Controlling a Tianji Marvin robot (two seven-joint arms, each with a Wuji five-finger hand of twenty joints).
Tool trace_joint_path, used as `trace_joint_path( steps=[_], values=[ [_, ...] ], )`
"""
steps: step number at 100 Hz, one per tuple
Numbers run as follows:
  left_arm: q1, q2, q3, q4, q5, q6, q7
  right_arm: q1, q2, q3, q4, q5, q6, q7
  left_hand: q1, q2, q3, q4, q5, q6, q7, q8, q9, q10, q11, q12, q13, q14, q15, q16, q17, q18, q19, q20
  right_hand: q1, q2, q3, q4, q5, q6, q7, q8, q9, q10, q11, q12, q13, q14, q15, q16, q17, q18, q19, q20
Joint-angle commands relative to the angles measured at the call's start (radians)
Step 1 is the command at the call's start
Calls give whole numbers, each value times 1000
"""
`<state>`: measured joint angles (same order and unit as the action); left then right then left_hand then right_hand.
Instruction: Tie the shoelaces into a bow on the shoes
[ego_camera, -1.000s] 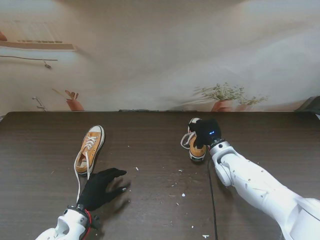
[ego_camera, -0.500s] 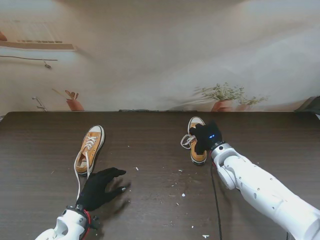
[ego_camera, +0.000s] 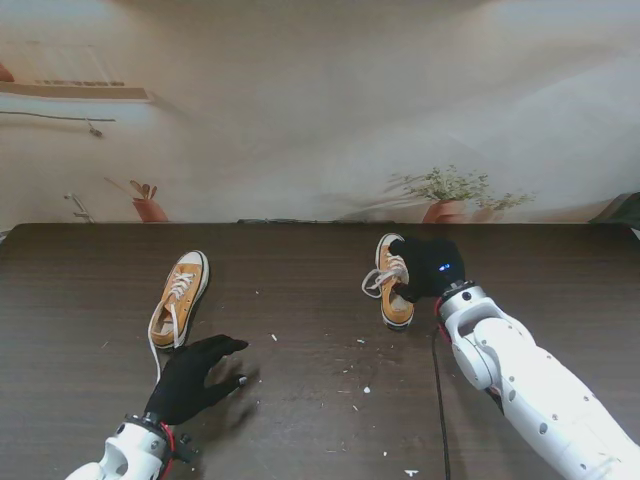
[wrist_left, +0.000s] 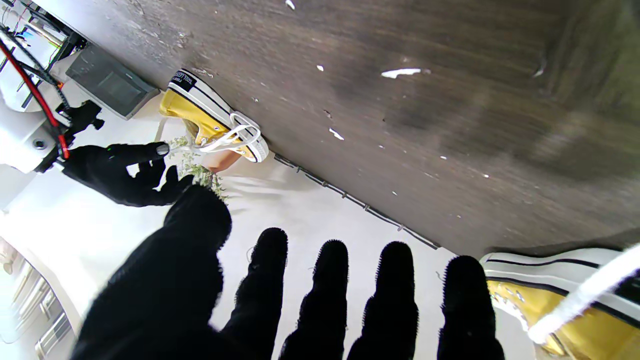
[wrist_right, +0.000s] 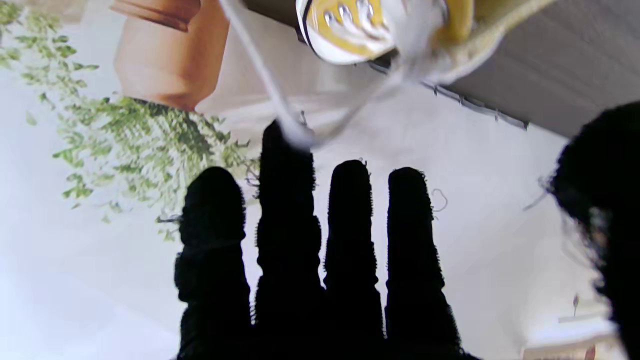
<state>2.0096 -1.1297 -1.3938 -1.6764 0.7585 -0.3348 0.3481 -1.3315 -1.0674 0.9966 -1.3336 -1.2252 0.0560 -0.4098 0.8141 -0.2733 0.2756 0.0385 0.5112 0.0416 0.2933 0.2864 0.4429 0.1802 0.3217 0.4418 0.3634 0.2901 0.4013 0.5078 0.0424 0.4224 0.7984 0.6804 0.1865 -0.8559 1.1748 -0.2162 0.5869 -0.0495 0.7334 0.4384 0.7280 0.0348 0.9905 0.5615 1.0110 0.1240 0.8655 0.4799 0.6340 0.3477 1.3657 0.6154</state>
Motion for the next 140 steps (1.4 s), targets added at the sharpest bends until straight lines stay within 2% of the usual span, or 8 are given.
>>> trace_joint_path(
  steps=[1,19,39,69,81,85,107,140],
  values=[
    [22,2,-11,-27,15,-5,-12,-46,14,25,-59,-3,-17,16,28,30,-27,13,-4,-2,-16,6,-31,-2,-11,11,-9,-7,0,20,-14,-12,10,-2,-35,18,-28,-8,-32,20,-14,-20,-47,19,-21,-13,-41,25,-38,-25,-39,15,-34,7],
    [57,-1,-34,-61,34,-3,10,-244,5,199,-278,38,-116,91,22,28,-36,12,0,2,-17,7,-30,2,-14,10,-13,-4,-7,17,-19,-16,5,-4,-31,108,-101,2,-78,13,-68,-67,-156,43,-218,-158,-220,82,-334,-121,-253,21,-277,-108],
    [86,-2,-54,-88,35,-11,7,-466,-11,320,-470,135,-150,173,9,32,-53,11,6,4,-20,6,-35,3,-27,1,-21,-1,-33,3,-24,-17,-8,-11,-28,211,-213,11,-129,-10,-131,-117,-231,36,-386,-239,-385,90,-602,-230,-465,-62,-498,-268],
    [119,2,-66,-126,56,-5,-2,-692,-36,356,-559,251,-147,113,5,37,-76,14,18,8,-25,8,-35,4,-45,-13,-25,2,-63,-11,-31,-23,-30,-20,8,302,-359,32,-153,-37,-188,-142,-261,21,-485,-277,-486,80,-741,-312,-562,-136,-578,-410],
    [131,3,-66,-141,67,9,-5,-735,-45,356,-555,288,-136,77,7,39,-83,16,25,11,-25,10,-31,8,-48,-16,-23,6,-72,-15,-31,-24,-40,-23,53,399,-579,66,-167,-48,-207,-160,-275,15,-529,-293,-516,54,-776,-336,-593,-171,-590,-471],
    [134,3,-64,-147,70,19,-5,-740,-49,353,-549,311,-139,67,9,42,-85,17,28,15,-25,11,-30,9,-48,-17,-23,8,-75,-15,-31,-24,-42,-24,54,384,-622,75,-157,-47,-203,-160,-269,20,-531,-294,-517,61,-777,-337,-597,-169,-591,-476],
    [139,11,-47,-196,138,115,-3,-757,-59,367,-541,368,-145,61,15,48,-99,18,44,19,-25,13,-16,15,-46,-19,-11,15,-80,-16,-21,-13,-44,-21,41,341,-601,100,-153,-35,-196,-160,-261,29,-519,-288,-504,72,-774,-331,-596,-159,-581,-479],
    [61,37,-85,-321,274,315,-205,-782,-65,393,-542,425,-165,82,70,67,-107,14,26,21,-29,14,-51,14,-48,-26,-38,4,-115,-42,-18,-46,-116,-60,37,330,-566,98,-156,-23,-189,-157,-264,35,-506,-282,-498,82,-772,-326,-595,-152,-573,-477]
  ],
)
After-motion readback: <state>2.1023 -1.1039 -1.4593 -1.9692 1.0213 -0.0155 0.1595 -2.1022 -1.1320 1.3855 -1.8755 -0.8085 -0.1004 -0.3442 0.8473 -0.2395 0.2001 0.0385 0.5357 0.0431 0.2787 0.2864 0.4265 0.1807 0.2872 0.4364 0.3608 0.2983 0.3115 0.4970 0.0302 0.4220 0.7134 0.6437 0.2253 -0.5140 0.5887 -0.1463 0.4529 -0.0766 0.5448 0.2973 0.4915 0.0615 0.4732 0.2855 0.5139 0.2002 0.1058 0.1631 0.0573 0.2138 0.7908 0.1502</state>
